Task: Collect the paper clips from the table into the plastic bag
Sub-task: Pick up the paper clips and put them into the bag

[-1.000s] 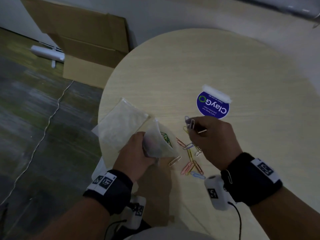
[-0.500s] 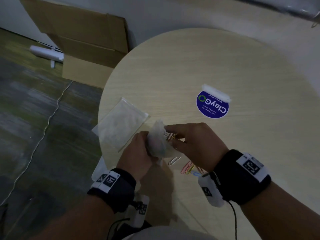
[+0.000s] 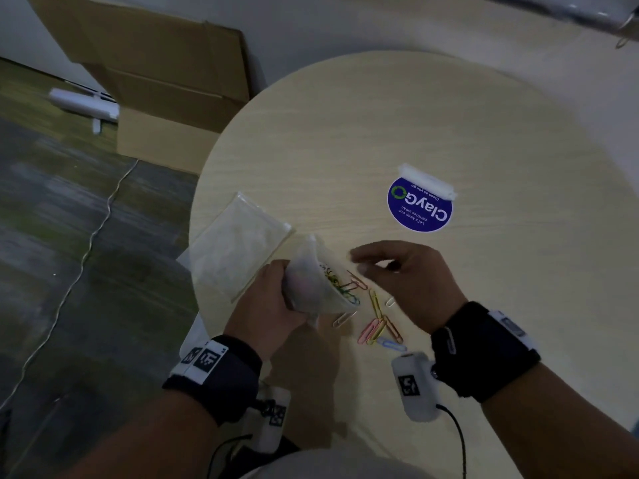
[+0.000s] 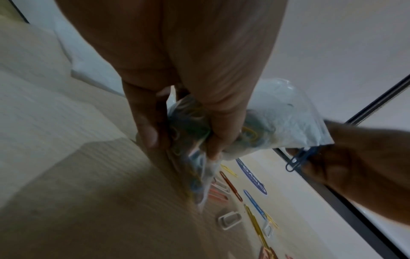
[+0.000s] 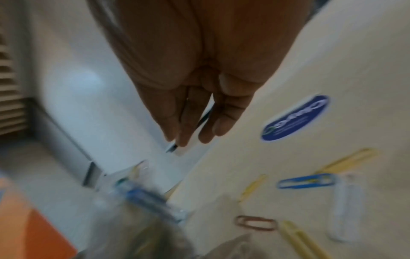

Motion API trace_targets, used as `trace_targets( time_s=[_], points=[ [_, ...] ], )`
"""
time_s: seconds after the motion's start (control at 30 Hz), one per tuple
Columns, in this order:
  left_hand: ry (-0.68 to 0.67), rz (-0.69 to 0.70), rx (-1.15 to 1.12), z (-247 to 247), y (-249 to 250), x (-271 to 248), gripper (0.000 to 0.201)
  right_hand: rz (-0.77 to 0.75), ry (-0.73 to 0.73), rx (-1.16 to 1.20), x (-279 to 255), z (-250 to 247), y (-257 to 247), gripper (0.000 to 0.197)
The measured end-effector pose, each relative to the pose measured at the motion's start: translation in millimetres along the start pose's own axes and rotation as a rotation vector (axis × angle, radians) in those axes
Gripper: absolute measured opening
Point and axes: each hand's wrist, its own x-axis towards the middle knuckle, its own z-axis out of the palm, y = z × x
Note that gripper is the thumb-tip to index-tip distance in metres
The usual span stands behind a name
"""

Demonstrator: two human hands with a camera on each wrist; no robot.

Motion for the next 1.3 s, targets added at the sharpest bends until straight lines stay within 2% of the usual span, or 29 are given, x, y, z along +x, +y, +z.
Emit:
trace_targets(
  time_s=[0.07,0.13,0.23,0.3,0.33,0.4,0.53,0.6,0.77,0.87,0.9,1.0,1.07,1.13,1.23,1.3],
  points=[
    [0.018,0.017,-0.031,-2.1,-5.6,-1.7,0.067,0.101,0.113,-0.014,-7.6,-13.6,24.4,0.023],
    [0.037,0.019,-0.048,-6.7,-11.6,-5.0,0.067,0.162,0.172,-0.247,-19.4,-22.8,55.8,0.046],
    [0.061,0.020,-0.050,-14.0,-19.6,-9.7,0.070,0.252,0.066,-0.588,-38.1,-19.5,89.6,0.098],
    [0.075,0.012,-0.050,-16.9,-22.7,-12.0,0.072,0.281,0.015,-0.662,-47.7,-7.5,94.6,0.115],
    [0.078,0.010,-0.050,-17.9,-23.4,-12.8,0.072,0.269,-0.004,-0.683,-50.9,0.3,93.7,0.115],
    [0.070,0.002,-0.044,-18.9,-22.8,-14.4,0.071,0.196,-0.055,-0.695,-57.1,14.8,90.3,0.097],
    [0.074,-0.002,-0.044,-17.8,-22.7,-14.1,0.071,-0.125,-0.007,-0.713,-64.2,33.9,93.6,0.033],
    [0.081,-0.001,-0.046,-16.3,-21.7,-13.8,0.072,-0.208,-0.017,-0.732,-63.9,39.0,95.2,0.019],
    [0.069,0.017,-0.056,-12.0,-18.4,-13.4,0.071,-0.129,-0.061,-0.769,-47.3,39.2,83.4,0.025],
    [0.070,0.012,-0.050,-9.8,-18.0,-13.5,0.070,-0.049,-0.150,-0.718,-36.7,37.5,73.4,0.012],
    [0.076,0.013,-0.048,-9.5,-17.7,-13.3,0.069,-0.011,-0.144,-0.678,-32.5,35.8,72.9,0.007],
    [0.087,0.018,-0.042,-8.8,-16.4,-12.2,0.069,0.092,-0.029,-0.509,-24.3,25.6,69.3,0.016],
    [0.076,0.011,-0.047,-8.0,-15.9,-10.5,0.070,0.082,0.111,-0.369,-19.3,14.6,53.8,0.009],
    [0.058,-0.006,-0.043,-5.7,-14.3,-8.7,0.071,0.054,0.206,-0.197,-14.8,4.9,26.6,0.011],
    [0.046,-0.025,-0.033,-2.2,-9.9,-6.1,0.074,-0.031,0.204,-0.032,-7.4,4.2,-17.7,0.009],
    [0.043,-0.026,-0.035,-0.8,-7.2,-4.8,0.075,-0.070,0.115,-0.041,-2.2,10.6,-33.3,0.009]
  ],
)
